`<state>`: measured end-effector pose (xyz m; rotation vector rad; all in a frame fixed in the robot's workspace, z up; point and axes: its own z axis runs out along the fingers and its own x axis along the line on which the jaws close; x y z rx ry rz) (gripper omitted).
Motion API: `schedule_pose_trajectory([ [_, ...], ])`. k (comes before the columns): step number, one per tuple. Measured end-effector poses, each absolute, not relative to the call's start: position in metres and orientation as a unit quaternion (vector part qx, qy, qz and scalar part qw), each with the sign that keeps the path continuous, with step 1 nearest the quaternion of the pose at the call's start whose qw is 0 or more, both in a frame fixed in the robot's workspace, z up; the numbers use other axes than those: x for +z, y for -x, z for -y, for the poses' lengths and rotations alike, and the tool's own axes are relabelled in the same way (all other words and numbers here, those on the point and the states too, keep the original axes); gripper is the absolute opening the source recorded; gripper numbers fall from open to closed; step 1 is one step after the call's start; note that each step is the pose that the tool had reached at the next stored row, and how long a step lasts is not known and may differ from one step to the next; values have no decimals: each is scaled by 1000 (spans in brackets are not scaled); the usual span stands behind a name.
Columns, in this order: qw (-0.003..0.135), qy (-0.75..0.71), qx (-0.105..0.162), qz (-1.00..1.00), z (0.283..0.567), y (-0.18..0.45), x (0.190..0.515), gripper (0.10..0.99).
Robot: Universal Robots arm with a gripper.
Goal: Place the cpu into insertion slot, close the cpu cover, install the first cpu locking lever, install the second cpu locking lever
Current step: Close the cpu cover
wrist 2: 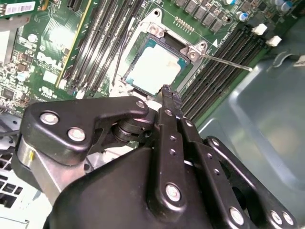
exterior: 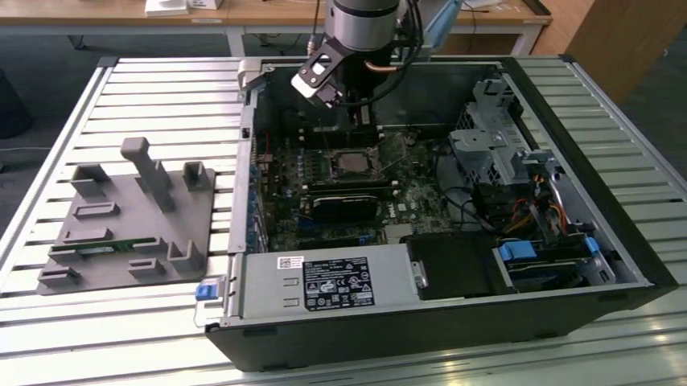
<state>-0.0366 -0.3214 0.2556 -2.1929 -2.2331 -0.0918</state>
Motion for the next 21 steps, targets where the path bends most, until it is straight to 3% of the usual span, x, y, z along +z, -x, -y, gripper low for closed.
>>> schedule_pose_trajectory([
  [21,7,700,-28,713,330,12,259,110],
])
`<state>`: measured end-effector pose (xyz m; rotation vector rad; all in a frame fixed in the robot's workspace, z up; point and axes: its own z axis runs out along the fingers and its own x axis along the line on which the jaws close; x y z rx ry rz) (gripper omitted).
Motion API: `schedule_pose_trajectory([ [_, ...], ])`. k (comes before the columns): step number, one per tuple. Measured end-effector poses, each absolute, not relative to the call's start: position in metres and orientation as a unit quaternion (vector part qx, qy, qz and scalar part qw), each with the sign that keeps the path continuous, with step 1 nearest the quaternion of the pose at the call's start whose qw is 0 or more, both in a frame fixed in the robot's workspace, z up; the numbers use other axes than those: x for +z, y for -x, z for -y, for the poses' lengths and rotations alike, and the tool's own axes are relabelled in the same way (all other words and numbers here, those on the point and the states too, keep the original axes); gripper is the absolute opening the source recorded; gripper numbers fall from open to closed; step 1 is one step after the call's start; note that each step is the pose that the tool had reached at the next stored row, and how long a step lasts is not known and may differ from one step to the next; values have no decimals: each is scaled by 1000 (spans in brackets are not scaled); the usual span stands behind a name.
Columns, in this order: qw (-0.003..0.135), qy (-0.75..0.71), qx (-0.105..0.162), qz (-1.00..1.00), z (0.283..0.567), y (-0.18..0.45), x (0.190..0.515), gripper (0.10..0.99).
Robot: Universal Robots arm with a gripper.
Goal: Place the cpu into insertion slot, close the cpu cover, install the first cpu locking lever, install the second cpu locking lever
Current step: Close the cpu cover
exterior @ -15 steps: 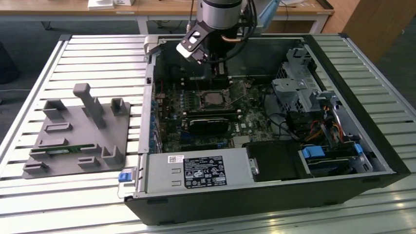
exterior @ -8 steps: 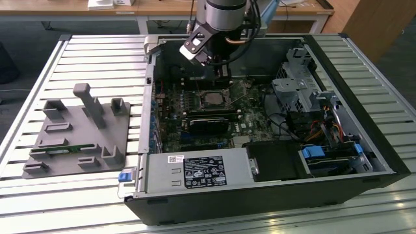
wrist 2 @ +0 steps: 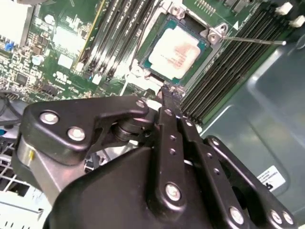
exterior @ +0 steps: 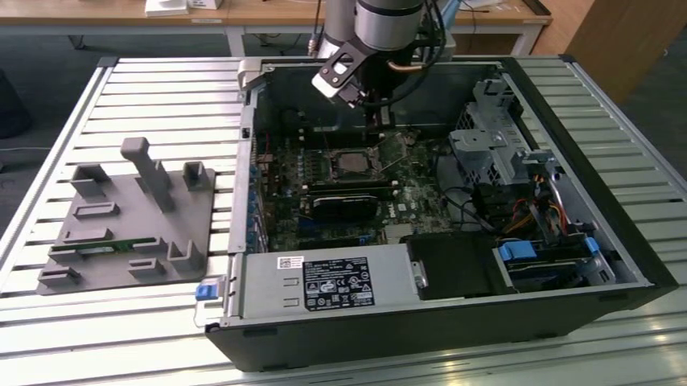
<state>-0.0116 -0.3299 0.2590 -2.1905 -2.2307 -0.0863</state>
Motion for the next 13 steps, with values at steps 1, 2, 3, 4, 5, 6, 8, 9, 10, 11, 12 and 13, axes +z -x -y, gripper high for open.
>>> schedule_pose_trajectory([
  [1,7,700,-28,713,330,12,260,110],
  [2,7,700,-28,713,330,12,261,110],
  [3,7,700,-28,713,330,11,261,110],
  [4,7,700,-28,713,330,10,261,110],
  [5,7,700,-28,713,330,7,261,110],
  [6,7,700,-28,713,330,2,261,110],
  [8,7,700,-28,713,330,-7,261,110],
  [9,7,700,-28,713,330,-10,261,110],
  [10,7,700,-28,713,329,-12,261,110],
  [11,7,700,-28,713,329,-14,261,110],
  [12,7,700,-28,713,329,-16,261,110],
  [13,7,700,-28,713,329,-17,260,110],
])
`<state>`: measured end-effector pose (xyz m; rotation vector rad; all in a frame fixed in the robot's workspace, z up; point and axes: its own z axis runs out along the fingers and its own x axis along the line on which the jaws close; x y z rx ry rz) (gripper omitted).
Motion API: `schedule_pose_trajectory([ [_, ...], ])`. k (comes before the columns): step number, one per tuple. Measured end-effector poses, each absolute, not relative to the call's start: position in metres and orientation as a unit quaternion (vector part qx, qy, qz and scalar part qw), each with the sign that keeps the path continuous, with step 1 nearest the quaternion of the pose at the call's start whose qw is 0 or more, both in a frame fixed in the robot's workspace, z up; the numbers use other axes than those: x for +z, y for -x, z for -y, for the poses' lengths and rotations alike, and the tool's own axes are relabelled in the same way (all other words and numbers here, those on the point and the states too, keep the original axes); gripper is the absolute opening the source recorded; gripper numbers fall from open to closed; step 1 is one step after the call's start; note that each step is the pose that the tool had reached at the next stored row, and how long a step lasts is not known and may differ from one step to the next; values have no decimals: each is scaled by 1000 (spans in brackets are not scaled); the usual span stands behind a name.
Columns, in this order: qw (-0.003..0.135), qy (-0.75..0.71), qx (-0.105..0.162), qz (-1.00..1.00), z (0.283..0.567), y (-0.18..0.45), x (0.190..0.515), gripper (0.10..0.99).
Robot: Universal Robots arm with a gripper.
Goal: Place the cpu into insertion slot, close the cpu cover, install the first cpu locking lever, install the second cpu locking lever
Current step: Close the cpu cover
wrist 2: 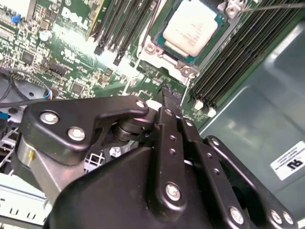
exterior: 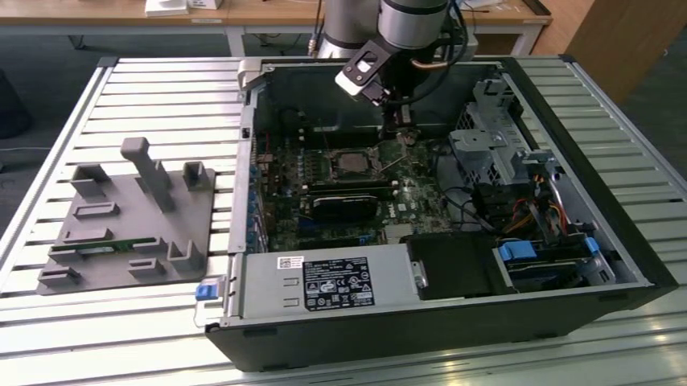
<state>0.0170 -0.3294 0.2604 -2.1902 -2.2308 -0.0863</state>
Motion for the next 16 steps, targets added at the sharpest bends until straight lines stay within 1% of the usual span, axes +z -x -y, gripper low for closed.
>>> schedule_pose_trajectory([
  [16,7,697,-27,716,329,-33,256,110],
])
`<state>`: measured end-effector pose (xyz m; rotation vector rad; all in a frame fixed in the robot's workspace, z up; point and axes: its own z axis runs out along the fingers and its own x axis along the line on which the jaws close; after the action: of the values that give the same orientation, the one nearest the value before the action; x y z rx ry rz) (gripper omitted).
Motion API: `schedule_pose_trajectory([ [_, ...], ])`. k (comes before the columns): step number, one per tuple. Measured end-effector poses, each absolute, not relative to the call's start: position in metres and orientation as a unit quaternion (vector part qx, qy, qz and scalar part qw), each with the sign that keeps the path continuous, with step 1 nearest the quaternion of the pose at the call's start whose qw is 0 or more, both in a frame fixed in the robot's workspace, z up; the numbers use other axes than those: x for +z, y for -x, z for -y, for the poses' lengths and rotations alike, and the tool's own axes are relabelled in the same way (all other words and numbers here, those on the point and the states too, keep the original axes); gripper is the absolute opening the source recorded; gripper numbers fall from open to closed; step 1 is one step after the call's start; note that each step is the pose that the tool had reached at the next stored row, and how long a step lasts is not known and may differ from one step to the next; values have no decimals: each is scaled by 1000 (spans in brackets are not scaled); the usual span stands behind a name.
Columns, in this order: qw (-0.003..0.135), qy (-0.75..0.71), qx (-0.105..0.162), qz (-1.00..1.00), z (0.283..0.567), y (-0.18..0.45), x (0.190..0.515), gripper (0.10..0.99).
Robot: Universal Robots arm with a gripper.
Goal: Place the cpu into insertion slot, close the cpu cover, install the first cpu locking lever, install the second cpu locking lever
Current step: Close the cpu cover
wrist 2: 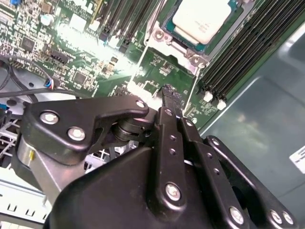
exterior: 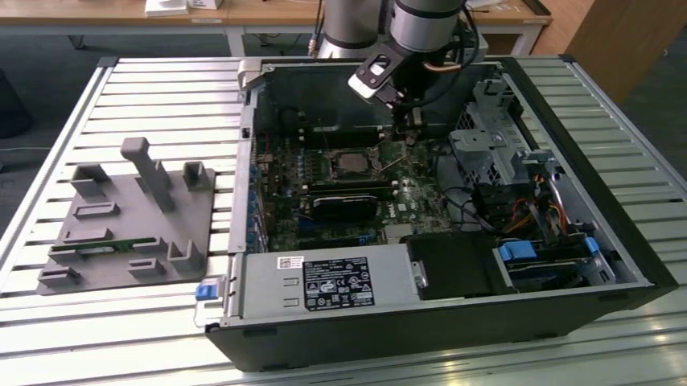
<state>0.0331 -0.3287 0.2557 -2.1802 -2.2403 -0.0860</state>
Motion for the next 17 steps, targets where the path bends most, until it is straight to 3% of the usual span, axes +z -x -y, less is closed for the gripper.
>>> schedule_pose_trajectory([
  [17,8,686,-27,727,326,-49,254,110],
])
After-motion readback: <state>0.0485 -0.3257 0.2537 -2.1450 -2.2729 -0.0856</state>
